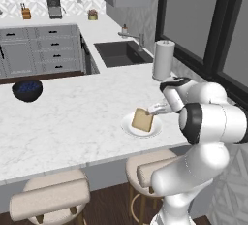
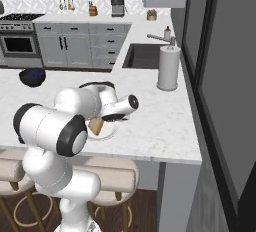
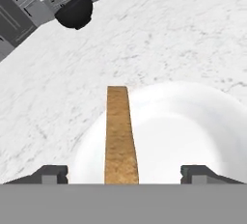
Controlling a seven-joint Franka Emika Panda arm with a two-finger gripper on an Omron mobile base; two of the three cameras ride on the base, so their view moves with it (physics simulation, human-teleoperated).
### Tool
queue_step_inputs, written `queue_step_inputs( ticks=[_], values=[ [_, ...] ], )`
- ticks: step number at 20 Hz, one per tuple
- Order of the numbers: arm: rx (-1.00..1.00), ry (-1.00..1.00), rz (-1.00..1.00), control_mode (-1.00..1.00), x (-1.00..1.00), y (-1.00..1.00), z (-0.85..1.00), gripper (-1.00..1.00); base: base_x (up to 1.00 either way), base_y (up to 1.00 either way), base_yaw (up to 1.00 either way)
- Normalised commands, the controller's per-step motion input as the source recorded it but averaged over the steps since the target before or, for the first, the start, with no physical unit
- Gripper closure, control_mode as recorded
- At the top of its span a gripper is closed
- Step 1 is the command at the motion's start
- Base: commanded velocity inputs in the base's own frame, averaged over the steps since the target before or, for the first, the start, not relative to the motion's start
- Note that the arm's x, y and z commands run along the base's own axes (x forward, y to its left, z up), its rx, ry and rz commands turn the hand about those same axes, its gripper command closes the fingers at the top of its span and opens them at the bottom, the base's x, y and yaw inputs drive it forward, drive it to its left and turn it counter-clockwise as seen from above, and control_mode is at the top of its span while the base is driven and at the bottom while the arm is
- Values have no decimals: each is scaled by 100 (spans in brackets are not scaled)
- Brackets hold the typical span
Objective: Start the toaster. Once the lever pops up, take the bread to the plate on the dining counter.
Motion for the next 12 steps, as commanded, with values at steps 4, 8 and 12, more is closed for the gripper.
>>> queue_step_inputs(
  ticks=[4,8,12],
  values=[
    [-1,-14,6,-100,-5,-5,0,-100,0,0,0],
    [-8,-13,5,-100,-3,-10,0,-100,0,0,0],
    [-12,-10,2,-100,-16,0,11,-100,0,0,0]
  ],
)
